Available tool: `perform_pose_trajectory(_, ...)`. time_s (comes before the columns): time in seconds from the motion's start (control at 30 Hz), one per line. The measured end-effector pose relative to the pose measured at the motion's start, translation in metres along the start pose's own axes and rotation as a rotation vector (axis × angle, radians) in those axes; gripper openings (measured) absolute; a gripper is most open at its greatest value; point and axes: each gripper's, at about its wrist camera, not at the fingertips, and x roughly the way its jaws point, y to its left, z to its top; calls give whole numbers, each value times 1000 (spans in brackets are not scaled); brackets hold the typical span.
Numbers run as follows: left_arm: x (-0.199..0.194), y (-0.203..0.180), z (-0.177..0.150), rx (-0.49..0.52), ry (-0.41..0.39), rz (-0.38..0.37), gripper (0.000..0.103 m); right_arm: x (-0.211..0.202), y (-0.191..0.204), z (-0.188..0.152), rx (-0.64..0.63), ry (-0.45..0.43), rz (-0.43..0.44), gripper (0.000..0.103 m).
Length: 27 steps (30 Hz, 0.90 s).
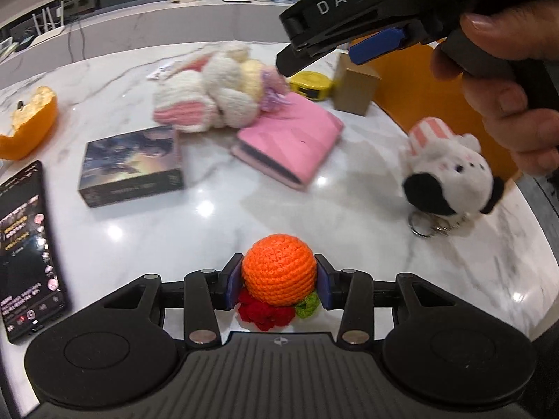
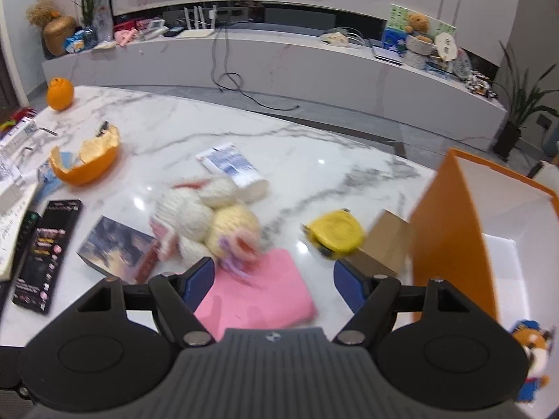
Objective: Organize objects
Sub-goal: 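Grasp the white crochet bunny with the right tool and lift it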
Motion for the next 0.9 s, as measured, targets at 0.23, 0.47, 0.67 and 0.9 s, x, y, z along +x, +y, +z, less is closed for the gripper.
perform_pose_trajectory(0.23, 1, 24, 7, -50, -5, 27, 49, 16, 28, 18, 13, -37, 69, 88)
perform_pose_trajectory(0.47, 1, 28, 7, -45, -3, 24, 49, 49, 49, 28, 69, -5, 58, 91)
perform_pose_trajectory(0.67, -1, 32, 4, -37, -4, 14, 50, 76, 54, 29, 67, 24, -43, 95)
perform_pose_trajectory(0.9, -1, 35, 5, -40, -9, 15, 50, 93, 44, 26, 154, 84, -40, 89)
